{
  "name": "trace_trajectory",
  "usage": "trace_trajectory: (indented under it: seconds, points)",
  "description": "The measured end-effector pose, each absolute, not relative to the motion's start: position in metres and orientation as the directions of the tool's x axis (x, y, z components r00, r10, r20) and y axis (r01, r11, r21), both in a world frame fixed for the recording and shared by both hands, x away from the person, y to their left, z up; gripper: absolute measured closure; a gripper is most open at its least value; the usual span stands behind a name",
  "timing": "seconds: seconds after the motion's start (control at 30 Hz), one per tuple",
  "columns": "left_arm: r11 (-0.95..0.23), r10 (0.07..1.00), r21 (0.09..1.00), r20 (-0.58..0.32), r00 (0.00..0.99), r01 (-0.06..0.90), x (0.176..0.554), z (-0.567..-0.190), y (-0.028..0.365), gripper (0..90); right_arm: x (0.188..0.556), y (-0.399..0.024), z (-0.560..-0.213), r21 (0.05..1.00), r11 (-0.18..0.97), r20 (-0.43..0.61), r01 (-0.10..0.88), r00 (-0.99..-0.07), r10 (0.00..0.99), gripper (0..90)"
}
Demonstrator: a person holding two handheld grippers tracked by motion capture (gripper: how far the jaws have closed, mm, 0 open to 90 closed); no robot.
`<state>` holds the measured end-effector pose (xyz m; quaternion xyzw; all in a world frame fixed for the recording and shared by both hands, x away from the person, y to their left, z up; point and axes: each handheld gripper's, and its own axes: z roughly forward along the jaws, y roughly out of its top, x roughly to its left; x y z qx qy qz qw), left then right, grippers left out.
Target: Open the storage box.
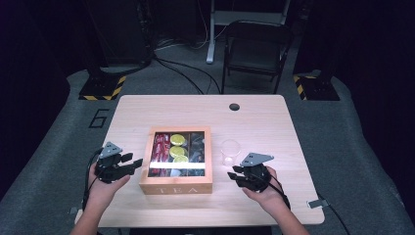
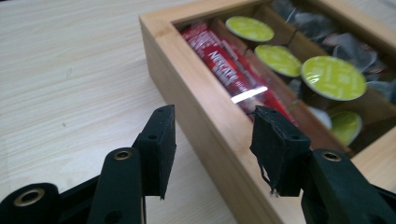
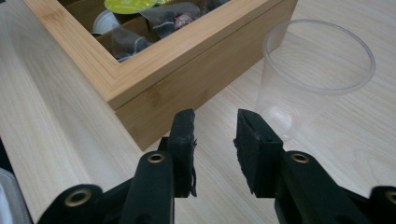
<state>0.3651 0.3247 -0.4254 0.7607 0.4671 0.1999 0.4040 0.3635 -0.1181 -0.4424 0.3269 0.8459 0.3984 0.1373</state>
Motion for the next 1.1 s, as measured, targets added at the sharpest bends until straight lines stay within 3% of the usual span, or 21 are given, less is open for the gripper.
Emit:
trace_trajectory:
  seconds: [0.47, 0.8, 1.1]
  points:
    - [-0.245, 0.857, 0.816, -0.07, 0.51, 0.524, 0.343, -0.419, 0.321, 46.0, 0.353, -0.113, -0.433, 0.777, 0.452, 0.059, 0.438, -0.765, 0.641, 72.6]
    - [-0.215, 0.847, 0.835, -0.098, 0.522, 0.506, 0.335, -0.422, 0.319, 39.3, 0.352, -0.112, -0.435, 0.785, 0.396, 0.128, 0.476, -0.75, 0.649, 44.8]
    - [-0.233, 0.845, 0.826, -0.09, 0.528, 0.514, 0.328, -0.427, 0.319, 46.7, 0.339, -0.099, -0.435, 0.802, 0.445, 0.06, 0.399, -0.795, 0.603, 37.9]
